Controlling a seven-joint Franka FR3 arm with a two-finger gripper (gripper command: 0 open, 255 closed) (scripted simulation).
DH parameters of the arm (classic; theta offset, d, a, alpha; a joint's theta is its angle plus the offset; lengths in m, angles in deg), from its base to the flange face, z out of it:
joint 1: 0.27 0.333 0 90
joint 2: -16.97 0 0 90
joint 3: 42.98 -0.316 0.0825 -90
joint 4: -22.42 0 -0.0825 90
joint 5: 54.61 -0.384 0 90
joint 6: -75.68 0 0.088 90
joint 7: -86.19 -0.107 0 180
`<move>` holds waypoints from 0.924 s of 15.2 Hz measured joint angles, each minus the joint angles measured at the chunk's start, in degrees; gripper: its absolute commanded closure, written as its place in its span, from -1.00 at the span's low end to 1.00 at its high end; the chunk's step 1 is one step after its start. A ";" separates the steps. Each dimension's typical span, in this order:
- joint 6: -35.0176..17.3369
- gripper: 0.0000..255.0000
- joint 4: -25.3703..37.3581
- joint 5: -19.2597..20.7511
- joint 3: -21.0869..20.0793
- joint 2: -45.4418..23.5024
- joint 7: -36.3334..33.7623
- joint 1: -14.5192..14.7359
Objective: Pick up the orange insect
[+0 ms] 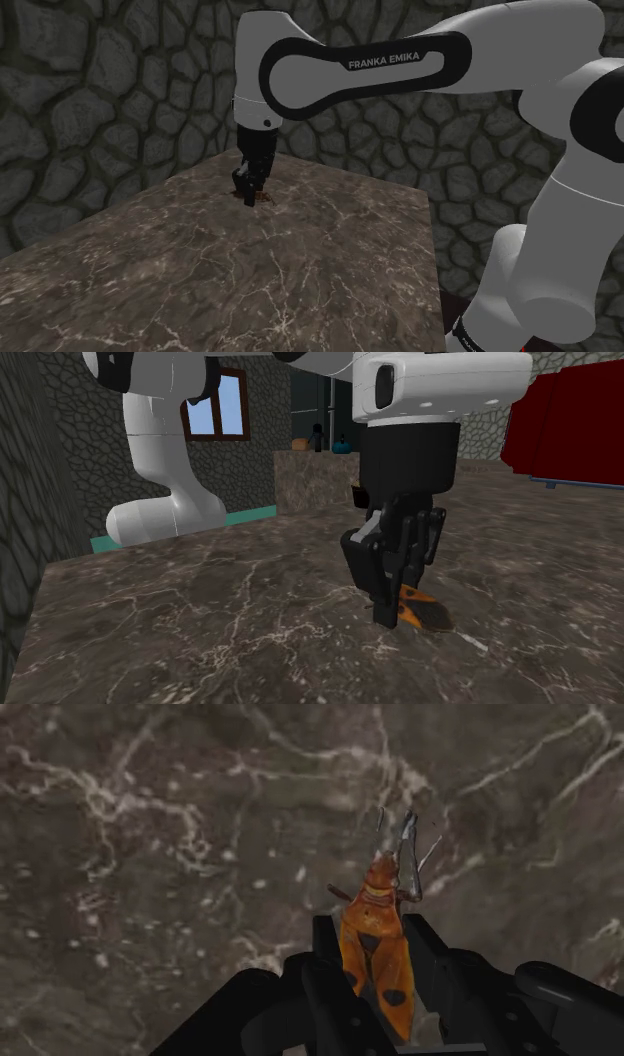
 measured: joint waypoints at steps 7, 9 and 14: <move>4.87 1.00 4.87 0.00 0.01 -0.06 0.04 -0.01; 6.31 1.00 6.33 0.00 -0.01 -0.09 0.02 0.01; 10.49 1.00 11.04 0.12 -0.03 -0.62 0.03 0.03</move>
